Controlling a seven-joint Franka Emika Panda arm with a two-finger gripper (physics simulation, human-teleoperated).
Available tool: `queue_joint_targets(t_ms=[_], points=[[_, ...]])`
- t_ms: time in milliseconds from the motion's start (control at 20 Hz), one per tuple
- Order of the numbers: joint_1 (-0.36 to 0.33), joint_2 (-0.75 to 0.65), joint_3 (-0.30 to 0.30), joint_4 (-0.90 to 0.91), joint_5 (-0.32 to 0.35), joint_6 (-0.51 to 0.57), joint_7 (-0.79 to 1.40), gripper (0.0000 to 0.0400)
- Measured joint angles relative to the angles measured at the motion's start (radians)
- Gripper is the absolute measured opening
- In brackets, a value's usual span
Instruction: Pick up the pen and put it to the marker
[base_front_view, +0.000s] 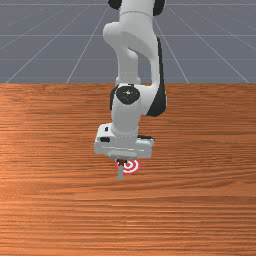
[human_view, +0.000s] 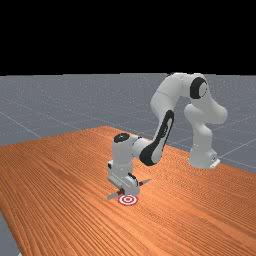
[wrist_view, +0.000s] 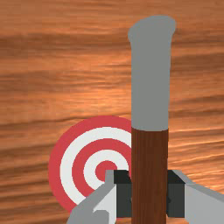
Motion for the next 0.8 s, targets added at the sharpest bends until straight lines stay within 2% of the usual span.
queue_joint_targets(t_ms=[300,750,800], points=[[0.031,-0.009,0.048,-0.007,0.021,0.024,0.001,0.0095],[0.031,0.0,0.047,-0.002,0.024,0.034,0.005,0.0094],[0.031,0.001,0.046,-0.002,0.024,0.034,0.008,0.0105]])
